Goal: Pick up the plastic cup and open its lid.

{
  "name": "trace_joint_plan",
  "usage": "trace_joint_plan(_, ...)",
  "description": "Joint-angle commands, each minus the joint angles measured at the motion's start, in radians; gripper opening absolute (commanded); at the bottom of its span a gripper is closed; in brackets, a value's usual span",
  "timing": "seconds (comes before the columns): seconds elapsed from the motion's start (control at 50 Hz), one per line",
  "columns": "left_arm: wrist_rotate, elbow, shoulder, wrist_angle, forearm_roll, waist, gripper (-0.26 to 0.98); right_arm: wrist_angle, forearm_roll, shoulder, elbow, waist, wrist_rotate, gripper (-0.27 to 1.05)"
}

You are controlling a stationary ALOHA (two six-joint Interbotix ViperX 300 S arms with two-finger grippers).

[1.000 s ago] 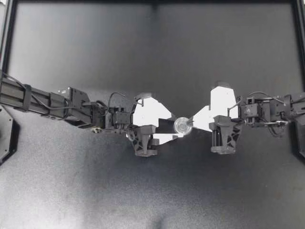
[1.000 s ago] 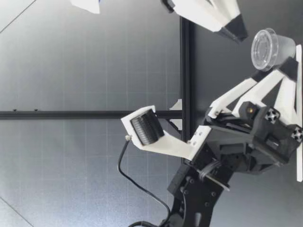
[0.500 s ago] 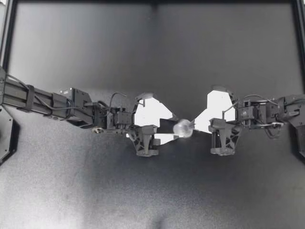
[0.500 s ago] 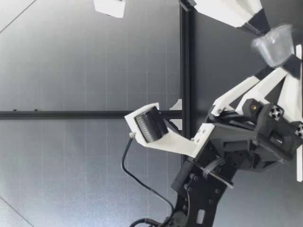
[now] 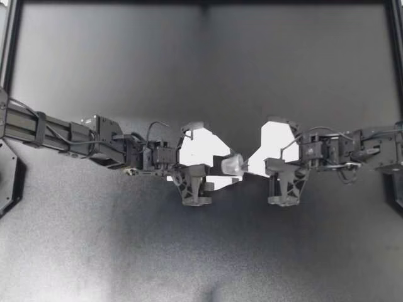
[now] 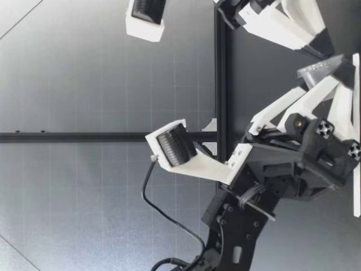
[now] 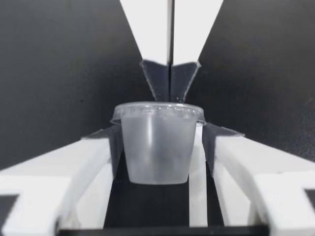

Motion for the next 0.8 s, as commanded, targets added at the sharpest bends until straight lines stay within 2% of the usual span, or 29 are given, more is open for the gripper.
trace_joint_plan(0.0,0.0,-0.017,-0.017,-0.002,-0.003,0.003,0.54,-0.002,0.002,-0.02,-0.012,0.005,0.0,-0.19)
trace_joint_plan(0.1,0.0,-0.018,-0.017,0.003,-0.003,0.003,0.5,0.0,0.002,-0.034,-0.006,0.005,0.0,-0.19)
trace_joint_plan(0.32,0.002,-0.018,-0.017,0.012,-0.003,0.0,0.27,-0.002,0.002,-0.051,0.002,0.005,0.0,-0.19)
trace_joint_plan(0.48,0.0,-0.015,-0.023,0.008,-0.003,0.0,0.24,-0.005,0.002,-0.075,0.008,0.005,0.0,-0.19)
trace_joint_plan(0.62,-0.002,0.014,-0.048,-0.026,-0.009,-0.005,0.24,-0.043,0.002,-0.206,0.04,0.008,-0.002,-0.19)
trace_joint_plan(0.78,-0.006,0.109,-0.126,-0.192,-0.038,-0.017,0.24,-0.178,-0.023,-0.396,0.072,0.032,-0.018,-0.19)
